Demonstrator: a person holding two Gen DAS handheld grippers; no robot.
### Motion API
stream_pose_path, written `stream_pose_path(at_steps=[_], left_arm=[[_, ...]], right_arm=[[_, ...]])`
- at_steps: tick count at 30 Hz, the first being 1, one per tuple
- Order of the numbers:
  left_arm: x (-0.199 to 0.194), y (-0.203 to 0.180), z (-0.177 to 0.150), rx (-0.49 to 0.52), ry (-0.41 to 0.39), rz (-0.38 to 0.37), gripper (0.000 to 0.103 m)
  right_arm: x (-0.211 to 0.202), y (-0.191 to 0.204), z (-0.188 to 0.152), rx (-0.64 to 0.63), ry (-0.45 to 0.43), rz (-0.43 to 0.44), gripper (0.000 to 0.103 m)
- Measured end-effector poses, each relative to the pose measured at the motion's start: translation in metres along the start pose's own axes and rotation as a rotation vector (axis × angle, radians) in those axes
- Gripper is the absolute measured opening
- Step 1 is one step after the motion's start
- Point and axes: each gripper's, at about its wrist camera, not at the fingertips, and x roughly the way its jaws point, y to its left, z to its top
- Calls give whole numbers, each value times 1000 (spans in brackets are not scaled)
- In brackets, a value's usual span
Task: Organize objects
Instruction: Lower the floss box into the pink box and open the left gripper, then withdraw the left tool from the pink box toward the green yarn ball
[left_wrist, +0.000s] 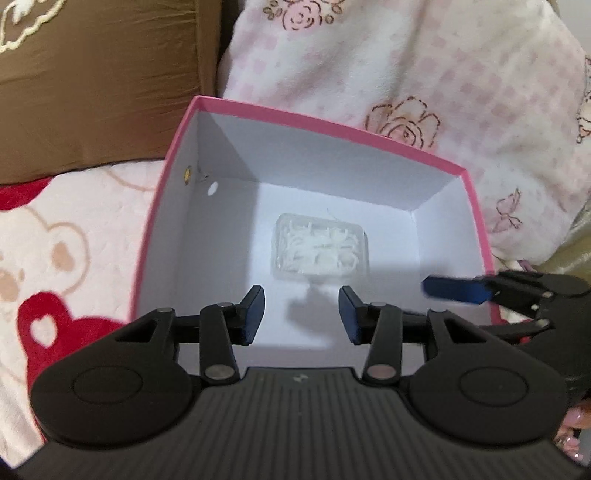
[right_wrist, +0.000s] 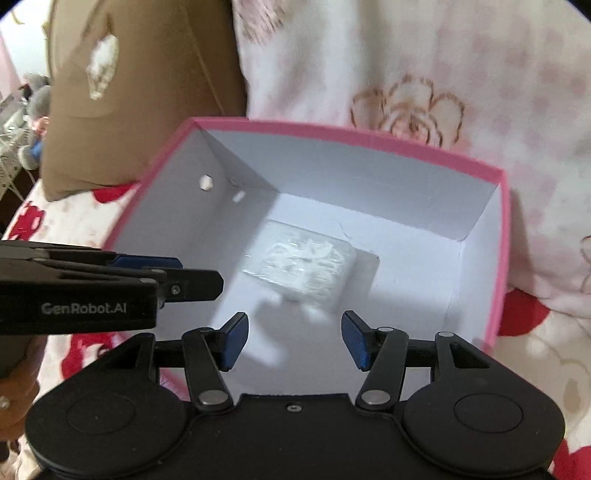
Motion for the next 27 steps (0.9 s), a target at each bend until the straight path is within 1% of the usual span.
stream_pose_path(at_steps=[2,5,8,10,16,18,20,24,27], left_arm=[[-13,-2,-5,3,-6,-11,43],[-36,-8,-10,19,-14,-22,44],[-53,-15,-13,54,-20,-18,44],[-61,-18,-15,66,-10,-13,44],[-88,-20,-30,98,2,-11,44],[-97,-20,-37,101,-8,-17,45],[-107,-21,-44,121,-16,-25,46],[-130,-23,-52,114,-22,-50,51],[-146,-26,-59,130,-29,-46,54]], right_arm=[[-10,7,0,-15,-26,-21,62],[-26,16,-6,-6,-39,-40,63],[-47,21,-11,-9,-42,-64,63],[-57,24,-14,-5,-48,-99,63],[-80,35,-26,14,-67,-113,63],[-90,41,-30,7,-77,-115,63],[-103,47,-34,2,-90,-112,64],[-117,61,-44,-12,-90,-103,65],[-125,70,-51,-21,-79,-102,65]])
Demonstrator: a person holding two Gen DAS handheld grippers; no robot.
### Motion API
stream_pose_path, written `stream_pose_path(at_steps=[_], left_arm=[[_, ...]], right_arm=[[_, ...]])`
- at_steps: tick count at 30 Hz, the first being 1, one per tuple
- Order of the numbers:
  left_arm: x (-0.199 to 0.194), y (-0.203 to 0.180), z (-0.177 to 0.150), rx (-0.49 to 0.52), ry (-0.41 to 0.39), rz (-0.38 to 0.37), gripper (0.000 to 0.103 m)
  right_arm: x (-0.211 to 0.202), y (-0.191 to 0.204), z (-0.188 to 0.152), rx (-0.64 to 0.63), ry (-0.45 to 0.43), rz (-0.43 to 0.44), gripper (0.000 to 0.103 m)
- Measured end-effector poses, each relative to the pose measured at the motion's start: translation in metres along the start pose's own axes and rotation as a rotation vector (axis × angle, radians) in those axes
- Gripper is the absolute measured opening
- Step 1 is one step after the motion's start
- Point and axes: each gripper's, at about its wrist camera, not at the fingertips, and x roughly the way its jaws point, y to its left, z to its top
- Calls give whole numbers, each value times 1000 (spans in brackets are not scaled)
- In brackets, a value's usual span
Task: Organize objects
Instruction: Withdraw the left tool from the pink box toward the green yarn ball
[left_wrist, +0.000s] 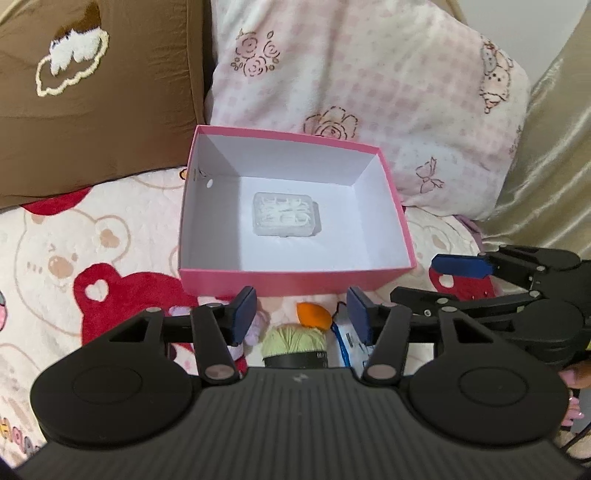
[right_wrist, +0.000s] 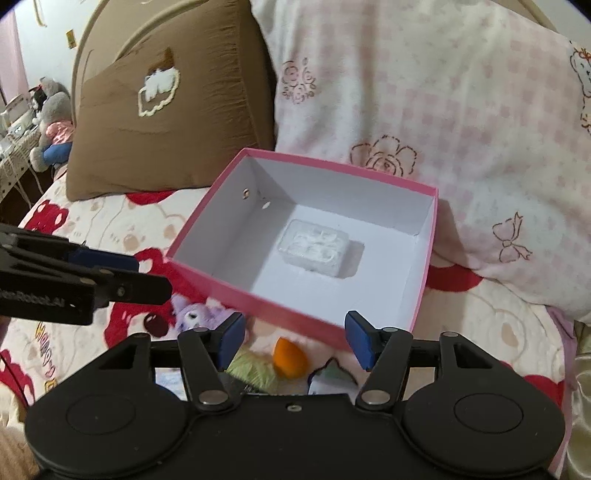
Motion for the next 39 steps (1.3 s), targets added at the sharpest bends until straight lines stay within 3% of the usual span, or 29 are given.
stream_pose_path(at_steps=[12,15,20,23,25,39], left_arm=[[-38,-5,-27,26,30,-27,63],[-46,-5,-32,39,21,-15,71],[-54,-3,-43,43,43,-20,79],[-59,-1,-48,41,40,-30,87],[-62,0,-52,35,32,-37,100],[-65,14,-78,26,64,-20,101]], right_arm=[[-38,25,-20,4,-1,-40,82],[-43,29,-24,26,6,-51,90],[-52,37,-31,23,16,-58,94],[-56,41,-35,30,26,-54,96],[-59,44,-39,31,35,-52,96],[-66,62,-71,4,50,-24,96]])
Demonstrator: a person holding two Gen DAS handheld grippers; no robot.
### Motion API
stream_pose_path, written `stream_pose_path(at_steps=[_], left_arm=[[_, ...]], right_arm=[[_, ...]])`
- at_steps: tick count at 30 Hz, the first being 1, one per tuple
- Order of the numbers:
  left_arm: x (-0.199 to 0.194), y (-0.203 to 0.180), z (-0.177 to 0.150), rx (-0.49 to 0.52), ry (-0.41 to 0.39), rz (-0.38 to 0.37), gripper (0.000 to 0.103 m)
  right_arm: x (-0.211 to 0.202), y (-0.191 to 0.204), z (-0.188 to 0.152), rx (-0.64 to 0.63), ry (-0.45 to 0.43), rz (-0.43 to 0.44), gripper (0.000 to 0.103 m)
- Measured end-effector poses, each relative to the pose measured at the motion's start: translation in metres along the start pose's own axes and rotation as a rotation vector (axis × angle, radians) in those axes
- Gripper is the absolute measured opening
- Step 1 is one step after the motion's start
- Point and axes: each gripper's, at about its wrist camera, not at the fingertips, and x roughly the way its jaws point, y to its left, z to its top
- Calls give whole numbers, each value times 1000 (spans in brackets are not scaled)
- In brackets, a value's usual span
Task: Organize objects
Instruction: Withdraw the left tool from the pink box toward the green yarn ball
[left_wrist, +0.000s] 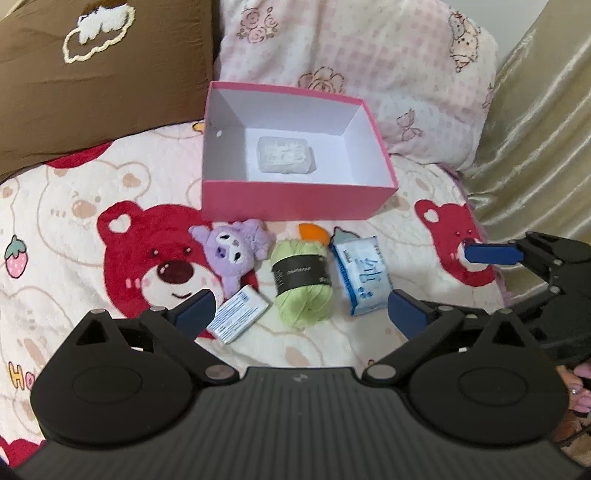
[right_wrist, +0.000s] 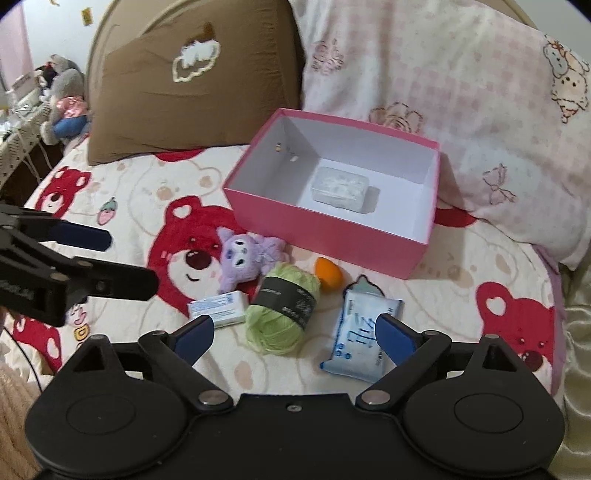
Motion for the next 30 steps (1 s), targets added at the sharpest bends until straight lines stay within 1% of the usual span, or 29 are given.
stream_pose_path(at_steps=[2,6,11,13,14,15,18,20,22,23,25,28,30], left_arm=[[1,3,-3,-6,4,7,101],[4,7,-9,-18,18,-4,101],[11,10,-18,-19,20,-8,101],[12,14,-20,-49,20,-42,101],[12,15,-20,-70,9,-40,101],[11,15,-20,-70,-3,-36,101],[9,14,-21,-46,-22,-14,101],[10,15,-21,-44,-18,-27,101],[12,16,-23,-55,-20,-35,101],[12,16,-25,-58,-36,-33,101],[14,15,-28,-64,-63,0,101],[20,13,-32,-62,-61,23,101],[25,12,-36,-49,-63,24,101]], right_arm=[[0,5,-5,-18,-9,14,96],[1,13,-16,-43,-19,43,96],[6,14,-26,-16,-21,91,96],[8,15,-30,-12,-21,111,96],[10,15,-32,-13,-22,119,96],[11,16,-34,-13,-24,124,96],[13,19,-37,-24,-44,151,96],[12,20,-40,-26,-66,177,96],[12,24,-42,-53,-89,182,96],[12,26,-43,-71,-95,178,96],[15,31,-45,-106,-90,181,96],[23,37,-51,-146,-79,183,96],[28,41,-55,-168,-85,182,96]])
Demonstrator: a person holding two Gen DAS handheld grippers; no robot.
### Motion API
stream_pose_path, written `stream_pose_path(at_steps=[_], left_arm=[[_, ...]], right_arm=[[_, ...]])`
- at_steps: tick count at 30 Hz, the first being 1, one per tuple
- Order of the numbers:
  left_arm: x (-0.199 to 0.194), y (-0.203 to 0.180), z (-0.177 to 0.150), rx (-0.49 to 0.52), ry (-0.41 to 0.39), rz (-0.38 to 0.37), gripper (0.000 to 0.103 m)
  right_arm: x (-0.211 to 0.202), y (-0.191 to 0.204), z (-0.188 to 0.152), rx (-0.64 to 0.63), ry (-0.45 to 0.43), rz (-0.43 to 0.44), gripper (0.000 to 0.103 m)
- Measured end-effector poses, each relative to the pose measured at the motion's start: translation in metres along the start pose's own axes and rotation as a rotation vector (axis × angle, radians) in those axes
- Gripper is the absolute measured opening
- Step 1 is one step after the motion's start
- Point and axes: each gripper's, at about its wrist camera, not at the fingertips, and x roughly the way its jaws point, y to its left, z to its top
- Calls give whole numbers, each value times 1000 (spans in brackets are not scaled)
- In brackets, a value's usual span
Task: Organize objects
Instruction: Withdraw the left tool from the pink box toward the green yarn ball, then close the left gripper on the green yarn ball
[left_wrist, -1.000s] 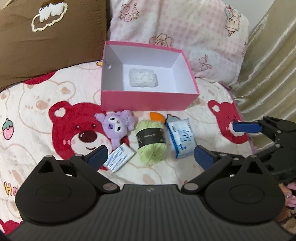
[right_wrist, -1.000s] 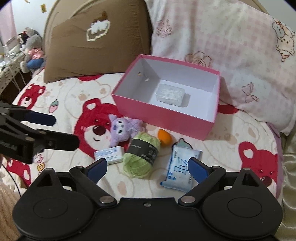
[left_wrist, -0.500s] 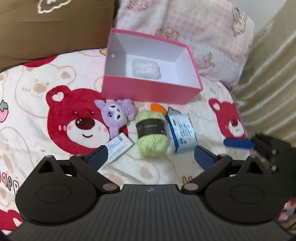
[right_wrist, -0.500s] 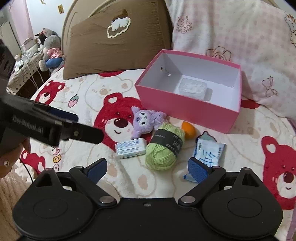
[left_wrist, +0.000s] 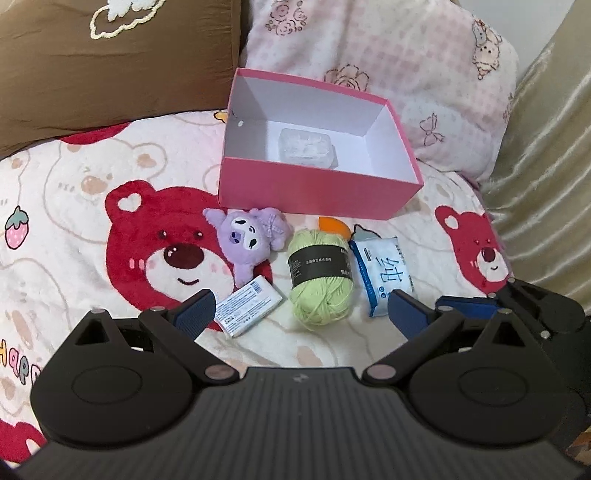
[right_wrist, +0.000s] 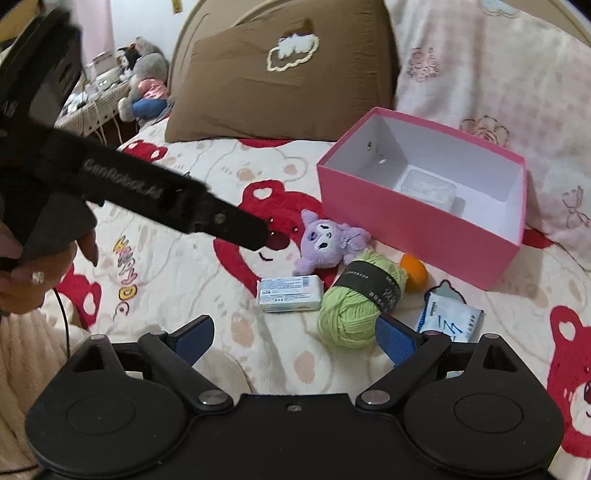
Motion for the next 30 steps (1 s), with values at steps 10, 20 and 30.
stream_pose_path(at_steps=[10,20,30], left_arm=[[22,28,-3,-22,-12,-37,99],[47,43,-7,-86,-14,-54,95],[80,45,-9,-88,28,-109,87]], right_arm=[[28,-11,-8,133,-33,113,96],[53,-6,-6,196,-19,75,96],[75,-14,-10,266,3,28,96]])
